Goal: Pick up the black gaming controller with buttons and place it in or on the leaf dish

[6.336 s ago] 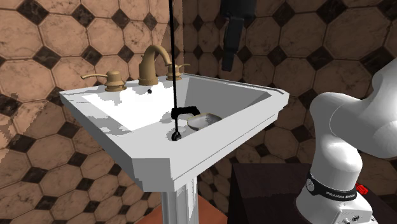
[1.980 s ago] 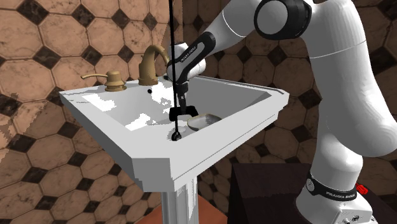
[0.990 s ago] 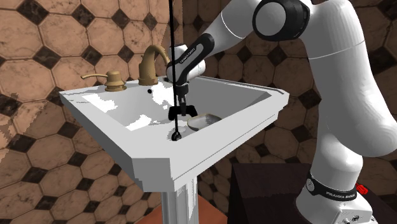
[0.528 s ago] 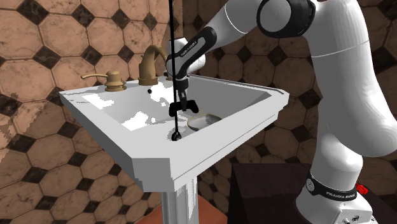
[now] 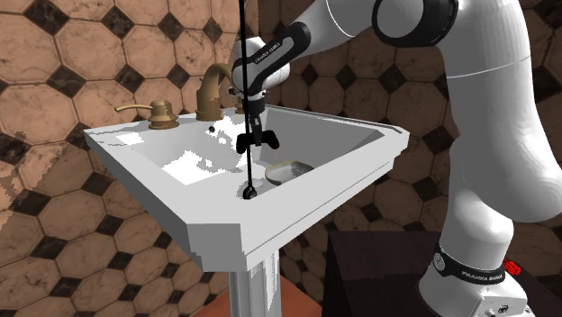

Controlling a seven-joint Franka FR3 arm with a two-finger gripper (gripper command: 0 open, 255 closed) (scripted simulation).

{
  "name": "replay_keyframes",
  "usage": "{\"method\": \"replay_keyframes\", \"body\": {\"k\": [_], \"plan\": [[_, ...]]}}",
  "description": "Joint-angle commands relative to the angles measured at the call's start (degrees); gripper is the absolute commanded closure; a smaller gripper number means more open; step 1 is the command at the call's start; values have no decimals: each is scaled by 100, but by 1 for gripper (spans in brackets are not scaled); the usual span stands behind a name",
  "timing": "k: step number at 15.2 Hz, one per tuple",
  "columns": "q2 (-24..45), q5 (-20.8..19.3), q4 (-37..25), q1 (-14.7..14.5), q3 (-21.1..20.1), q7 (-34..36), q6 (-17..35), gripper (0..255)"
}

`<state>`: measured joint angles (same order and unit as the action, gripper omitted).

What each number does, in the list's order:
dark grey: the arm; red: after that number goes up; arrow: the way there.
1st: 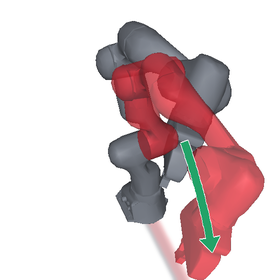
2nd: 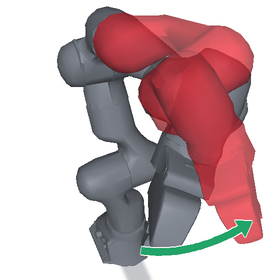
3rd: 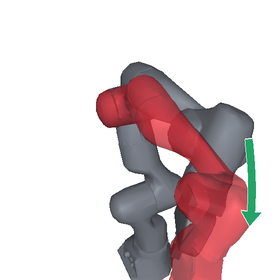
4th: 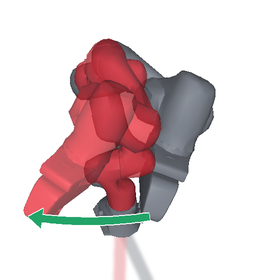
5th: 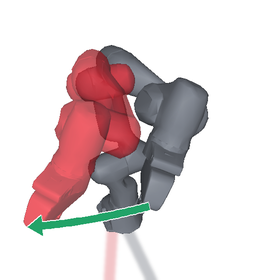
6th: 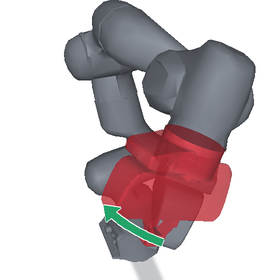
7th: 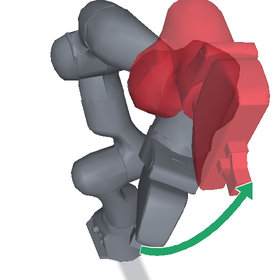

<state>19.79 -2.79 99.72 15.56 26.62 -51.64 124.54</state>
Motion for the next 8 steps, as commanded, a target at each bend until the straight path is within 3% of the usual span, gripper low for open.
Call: {"method": "replay_keyframes", "body": {"k": [1,8], "plan": [[-83,-27,-87,-24,4,-7,-141,255],[-224,-70,-411,-40,29,-40,-593,255]]}}
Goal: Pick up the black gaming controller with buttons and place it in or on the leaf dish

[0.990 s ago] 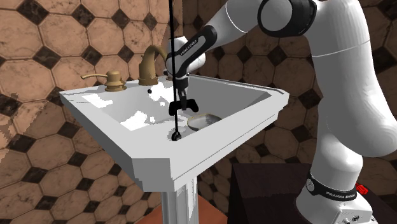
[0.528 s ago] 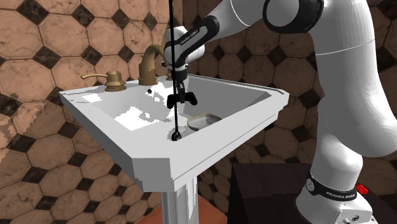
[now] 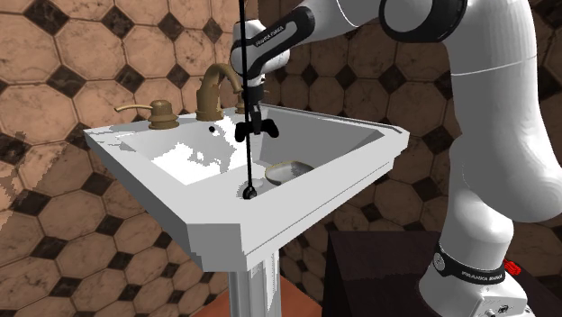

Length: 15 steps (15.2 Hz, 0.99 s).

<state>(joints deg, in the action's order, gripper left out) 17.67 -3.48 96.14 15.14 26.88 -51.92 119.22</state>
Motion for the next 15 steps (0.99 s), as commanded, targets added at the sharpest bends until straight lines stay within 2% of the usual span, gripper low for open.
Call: {"method": "replay_keyframes", "body": {"k": [1,8,15], "plan": [[-258,-131,267,-102,20,104,19,255],[-1929,-1100,2182,-626,-39,1062,277,255],[-3566,-1833,3762,-734,-509,2053,93,255]]}}
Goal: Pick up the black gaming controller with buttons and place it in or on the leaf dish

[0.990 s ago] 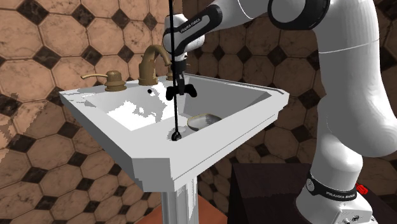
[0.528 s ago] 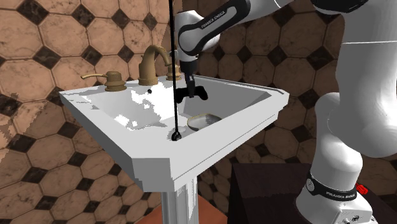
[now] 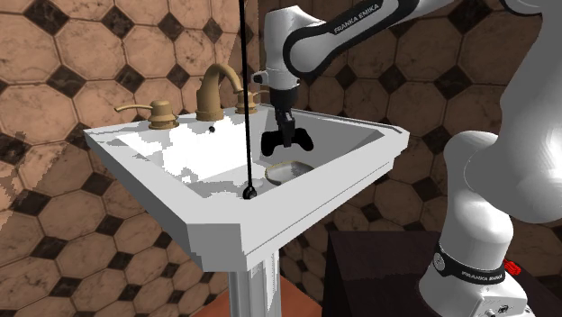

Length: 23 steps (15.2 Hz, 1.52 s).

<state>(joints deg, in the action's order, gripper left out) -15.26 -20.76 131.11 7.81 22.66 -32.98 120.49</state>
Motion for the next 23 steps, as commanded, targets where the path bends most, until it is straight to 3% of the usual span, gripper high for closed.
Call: {"method": "replay_keyframes", "body": {"k": [1,13,21,22,23], "plan": [[-245,-111,319,10,-83,172,47,255],[213,-208,868,48,48,342,1038,255],[234,-211,885,50,52,348,1075,255],[234,-210,885,50,52,348,1074,0],[234,-210,885,50,51,348,1074,0]]}}
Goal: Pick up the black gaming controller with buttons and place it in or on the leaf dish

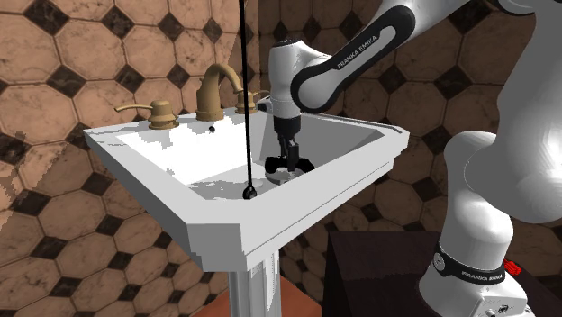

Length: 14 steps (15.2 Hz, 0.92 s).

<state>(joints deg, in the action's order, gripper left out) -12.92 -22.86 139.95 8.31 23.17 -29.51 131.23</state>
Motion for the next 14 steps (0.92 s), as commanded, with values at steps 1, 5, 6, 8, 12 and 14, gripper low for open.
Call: {"method": "replay_keyframes", "body": {"k": [1,5,6,8,12,14], "plan": [[0,0,0,0,0,0,0,0],[-133,12,-77,-18,-49,3,-216,0],[-257,28,-161,-37,-99,5,-430,0],[-452,65,-332,-71,-189,4,-806,0],[-452,65,-332,-69,-191,4,-806,0],[-452,65,-332,-69,-191,4,-806,0]]}}
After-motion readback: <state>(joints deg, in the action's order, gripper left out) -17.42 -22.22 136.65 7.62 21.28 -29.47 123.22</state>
